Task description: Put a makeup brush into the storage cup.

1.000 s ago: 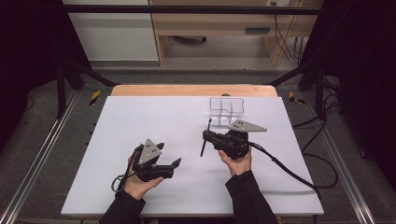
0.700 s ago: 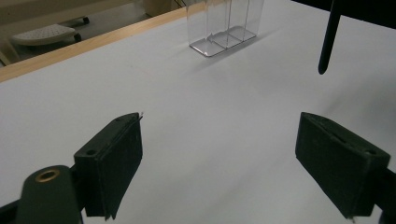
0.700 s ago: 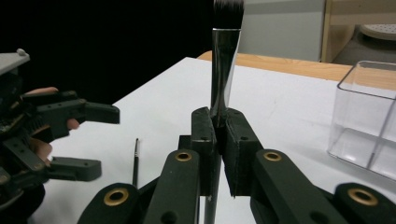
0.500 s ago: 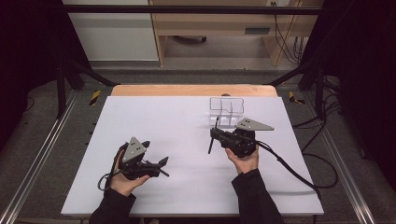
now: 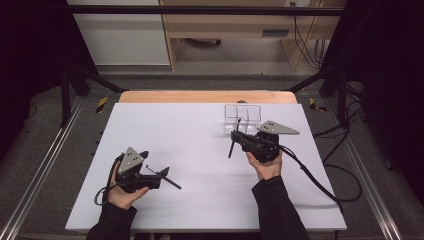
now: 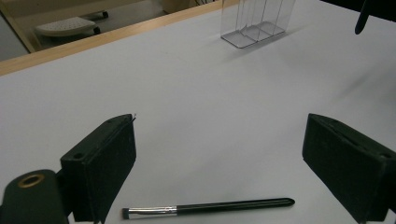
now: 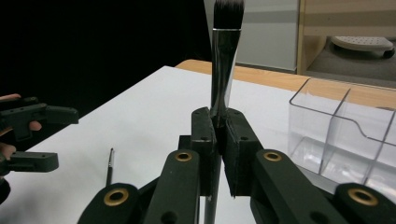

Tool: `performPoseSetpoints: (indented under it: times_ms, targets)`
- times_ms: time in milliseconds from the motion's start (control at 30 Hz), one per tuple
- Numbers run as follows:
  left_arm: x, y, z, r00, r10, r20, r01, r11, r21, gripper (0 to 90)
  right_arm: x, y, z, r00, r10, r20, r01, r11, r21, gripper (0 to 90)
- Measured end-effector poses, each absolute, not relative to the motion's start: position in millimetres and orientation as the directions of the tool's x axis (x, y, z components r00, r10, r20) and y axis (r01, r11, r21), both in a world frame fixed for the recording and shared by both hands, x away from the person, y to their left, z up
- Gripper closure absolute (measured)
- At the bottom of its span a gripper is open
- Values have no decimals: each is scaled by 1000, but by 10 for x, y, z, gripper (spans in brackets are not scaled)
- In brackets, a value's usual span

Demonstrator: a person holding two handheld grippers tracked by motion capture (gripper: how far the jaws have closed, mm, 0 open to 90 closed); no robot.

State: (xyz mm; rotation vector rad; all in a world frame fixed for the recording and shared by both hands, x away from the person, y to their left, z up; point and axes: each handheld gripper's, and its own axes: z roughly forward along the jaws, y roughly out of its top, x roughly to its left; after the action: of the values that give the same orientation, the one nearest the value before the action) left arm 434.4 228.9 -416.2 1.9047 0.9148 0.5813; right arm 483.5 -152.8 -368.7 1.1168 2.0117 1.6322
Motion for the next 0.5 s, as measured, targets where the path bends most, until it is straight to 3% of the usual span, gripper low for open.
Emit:
performPoseSetpoints:
  times_ms: [500]
  targets:
    - [4310,2402,-4163,602,798,26,362,-302,882,71,4986,-1657,-3552,-596,782,184,348,45,936,842]
